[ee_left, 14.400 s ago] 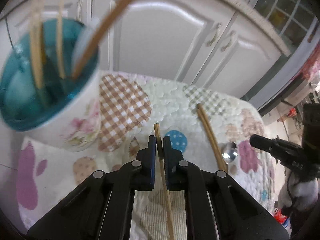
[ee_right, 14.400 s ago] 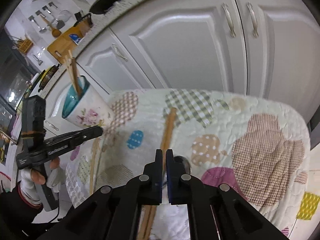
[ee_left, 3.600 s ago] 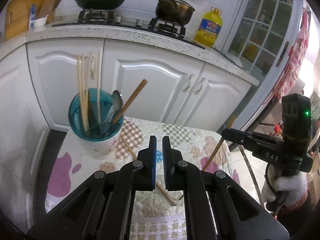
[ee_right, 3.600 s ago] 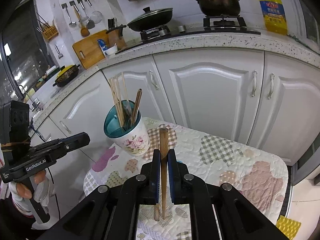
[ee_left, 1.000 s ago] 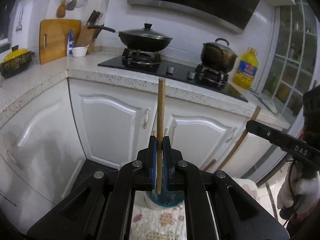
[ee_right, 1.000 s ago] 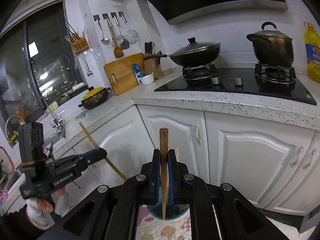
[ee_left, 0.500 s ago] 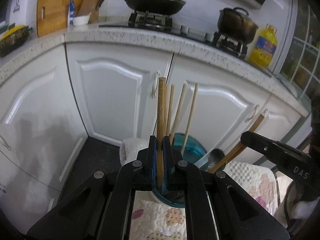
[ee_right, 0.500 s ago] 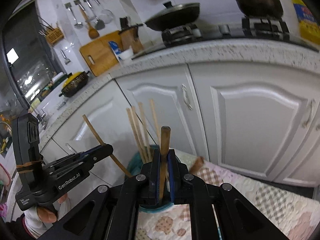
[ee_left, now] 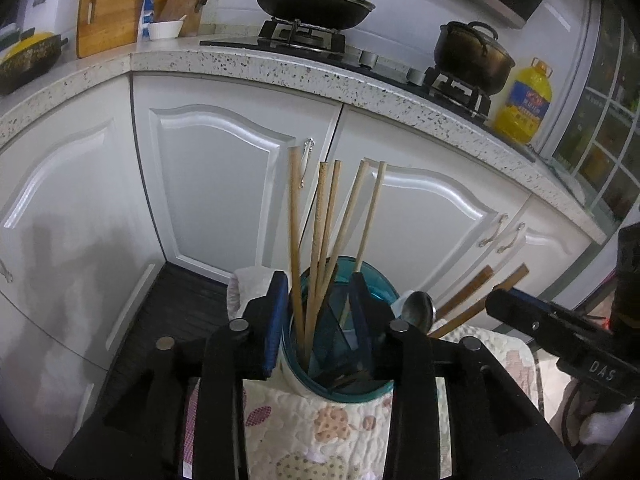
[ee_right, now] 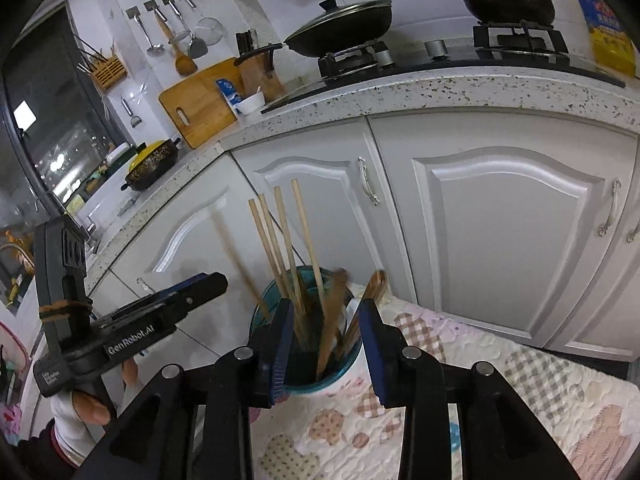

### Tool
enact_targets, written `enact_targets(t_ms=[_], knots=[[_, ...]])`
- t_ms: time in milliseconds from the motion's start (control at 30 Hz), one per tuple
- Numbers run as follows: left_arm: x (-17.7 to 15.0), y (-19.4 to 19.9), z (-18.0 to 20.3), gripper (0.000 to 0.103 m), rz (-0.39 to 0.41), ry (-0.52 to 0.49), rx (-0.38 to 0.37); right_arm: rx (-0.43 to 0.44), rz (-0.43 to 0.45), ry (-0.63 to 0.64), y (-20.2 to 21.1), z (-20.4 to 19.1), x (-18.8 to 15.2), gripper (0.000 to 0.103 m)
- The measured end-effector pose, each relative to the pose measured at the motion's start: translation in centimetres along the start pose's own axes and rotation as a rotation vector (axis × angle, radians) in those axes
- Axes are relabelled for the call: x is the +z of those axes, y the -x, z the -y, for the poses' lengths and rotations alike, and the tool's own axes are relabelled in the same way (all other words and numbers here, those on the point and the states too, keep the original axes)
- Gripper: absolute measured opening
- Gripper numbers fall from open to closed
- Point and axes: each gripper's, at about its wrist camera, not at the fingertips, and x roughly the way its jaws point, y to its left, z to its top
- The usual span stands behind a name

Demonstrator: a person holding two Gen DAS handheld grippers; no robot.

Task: Organize utensils
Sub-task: 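Lower both chopsticks into the holder and open both tools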

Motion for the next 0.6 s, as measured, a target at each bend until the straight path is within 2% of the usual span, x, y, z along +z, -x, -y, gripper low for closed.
enact_targets(t_ms=[67,367,600], knots=[[-0.3,0.6,0.0,0.04,0.009,-0.001,0.0,-0.003,0.003,-0.004,0.4,0.0,-0.4,0.035],[-2.8,2.5,0.1,0.041,0.019,-0.016,0.034,-0.023,-0.008,-0.024,1.5,0.3,-2.3,0.036],[-5.0,2.9,0.8,0.041,0.001,-0.024,0.067,-0.068,-0.013,0.02,2.3,-1.0,-4.4,0.037]])
